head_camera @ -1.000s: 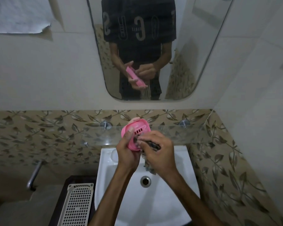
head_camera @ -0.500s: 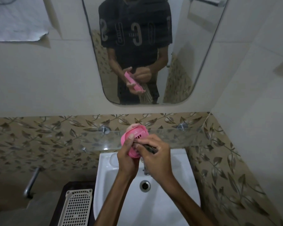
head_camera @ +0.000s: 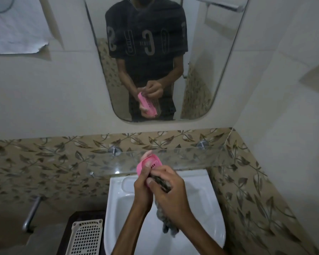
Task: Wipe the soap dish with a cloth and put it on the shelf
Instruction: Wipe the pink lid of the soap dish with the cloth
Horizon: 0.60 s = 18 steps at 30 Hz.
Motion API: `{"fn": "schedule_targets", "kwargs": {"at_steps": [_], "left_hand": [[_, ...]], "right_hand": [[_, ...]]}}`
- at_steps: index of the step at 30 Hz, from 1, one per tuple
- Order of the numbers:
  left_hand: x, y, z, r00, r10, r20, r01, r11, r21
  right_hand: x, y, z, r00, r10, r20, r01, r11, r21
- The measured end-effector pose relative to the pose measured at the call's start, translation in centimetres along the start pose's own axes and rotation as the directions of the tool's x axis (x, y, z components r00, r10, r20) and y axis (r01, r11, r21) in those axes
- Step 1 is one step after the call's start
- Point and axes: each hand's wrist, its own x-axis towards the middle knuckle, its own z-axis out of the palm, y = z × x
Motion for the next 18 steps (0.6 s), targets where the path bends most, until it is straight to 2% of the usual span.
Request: {"fn": "schedule_targets", "kwargs": {"at_steps": [4, 7, 10, 14, 16, 18], "left_hand": [[0.1, 0.1, 0.1, 0.999, -0.022, 0.040, 0.021, 1.000, 0.022], [0.5, 0.5, 0.0, 0.993, -0.120, 0.024, 0.121, 0.992, -0.046], [0.9, 1.7, -0.7, 0.962, -0.266, 0.054, 0.271, 0.951, -0.149], [1.5, 3.4, -2.1, 0.867, -0.452, 0.209, 0.493, 0.840, -0.228], [1.7, 3.8, -2.1, 0.834, -0.494, 0.247, 0.544, 0.812, -0.212], [1.8, 3.7, -1.8, 0.837, -0.492, 0.240, 0.535, 0.829, -0.164]], "right_hand": [[-0.6, 1.0, -0.3, 0.992, -0.124, -0.025, 0.121, 0.987, -0.105], [-0.2, 1.7, -0.7, 0.968, -0.249, 0.014, 0.247, 0.949, -0.198], [0.2, 2.1, -1.5, 0.933, -0.339, 0.120, 0.358, 0.909, -0.216], [1.0, 2.2, -3.7, 0.876, -0.345, 0.336, 0.429, 0.876, -0.221], [1.1, 2.1, -4.6, 0.845, -0.340, 0.414, 0.456, 0.861, -0.224], [1.0, 2.1, -5.1, 0.829, -0.336, 0.448, 0.472, 0.850, -0.235]]}}
